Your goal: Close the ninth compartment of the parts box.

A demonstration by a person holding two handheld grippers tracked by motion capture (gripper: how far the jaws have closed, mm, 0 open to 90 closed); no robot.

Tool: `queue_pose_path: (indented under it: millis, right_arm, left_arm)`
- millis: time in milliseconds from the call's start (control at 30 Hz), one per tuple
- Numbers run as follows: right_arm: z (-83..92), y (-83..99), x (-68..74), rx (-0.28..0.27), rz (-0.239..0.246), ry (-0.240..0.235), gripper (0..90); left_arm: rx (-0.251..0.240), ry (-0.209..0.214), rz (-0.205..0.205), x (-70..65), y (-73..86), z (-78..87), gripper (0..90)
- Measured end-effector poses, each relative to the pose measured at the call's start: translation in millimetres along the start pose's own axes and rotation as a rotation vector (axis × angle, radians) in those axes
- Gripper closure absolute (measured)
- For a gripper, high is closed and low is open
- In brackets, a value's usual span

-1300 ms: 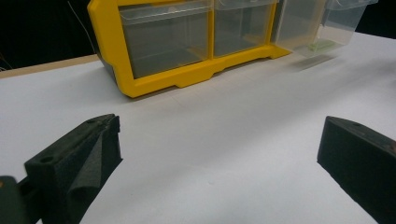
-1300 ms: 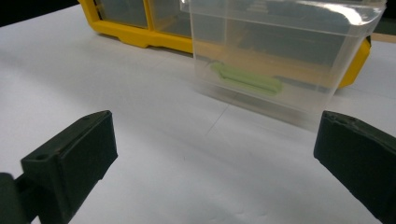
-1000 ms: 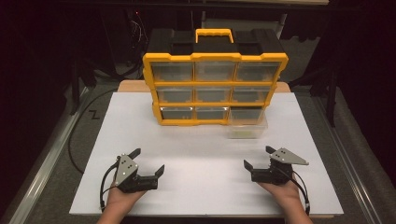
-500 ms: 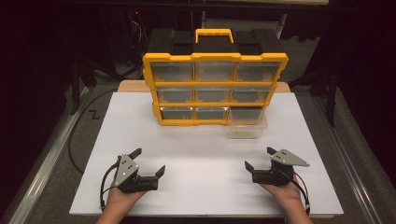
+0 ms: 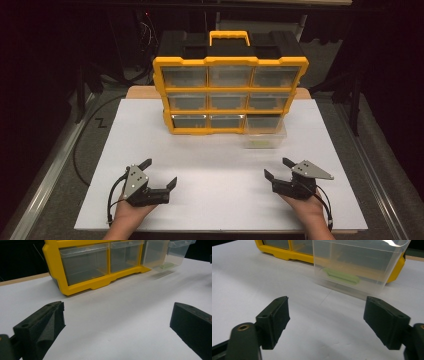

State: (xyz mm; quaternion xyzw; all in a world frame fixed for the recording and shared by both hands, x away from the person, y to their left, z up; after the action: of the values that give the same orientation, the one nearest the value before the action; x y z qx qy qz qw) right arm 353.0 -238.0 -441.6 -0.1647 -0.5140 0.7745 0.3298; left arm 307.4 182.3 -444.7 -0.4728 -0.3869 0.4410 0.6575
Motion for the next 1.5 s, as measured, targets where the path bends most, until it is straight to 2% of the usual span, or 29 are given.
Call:
queue_pose_path:
  millis: [233, 533, 967, 1233, 1500]
  right_arm:
    - [2.3, -0.1, 0.6, -0.006, 0.008, -0.004, 40.9]
    - [5.4, -2.0, 2.2, -0.019, 0.016, 0.019, 65.7]
    - [5.1, -3.0, 5.4, -0.015, 0.042, 0.007, 90.0]
    - [6.9, -4.2, 6.0, -0.026, 0.057, 0.019, 90.0]
    - [3.1, -3.4, 6.4, -0.019, 0.050, 0.007, 90.0]
  left_arm:
    - [0.002, 0.001, -0.004, -0.4, 0.2, -0.4, 0.4]
    - [0.001, 0.003, -0.003, -0.5, 0.2, -0.4, 0.4]
    - [0.005, 0.003, -0.003, -0.5, 0.5, -0.9, 0.3]
    - [0.005, 0.003, -0.003, -0.5, 0.5, -0.9, 0.4]
    - [0.003, 0.002, -0.003, -0.5, 0.2, -0.7, 0.4]
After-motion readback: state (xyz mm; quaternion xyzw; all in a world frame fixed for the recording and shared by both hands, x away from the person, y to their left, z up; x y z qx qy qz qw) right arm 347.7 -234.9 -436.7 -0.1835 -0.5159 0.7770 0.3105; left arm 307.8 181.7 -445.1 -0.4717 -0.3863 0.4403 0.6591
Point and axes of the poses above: each handheld gripper's, and its own axes: z roughly backward along the jaws, y roughly out of its underside, x roughly to its left, the point moved 3 cm from there along -z, roughly forward along the jaws, and after that the axes turned 14 degrees about -y, right-handed, at the moved point
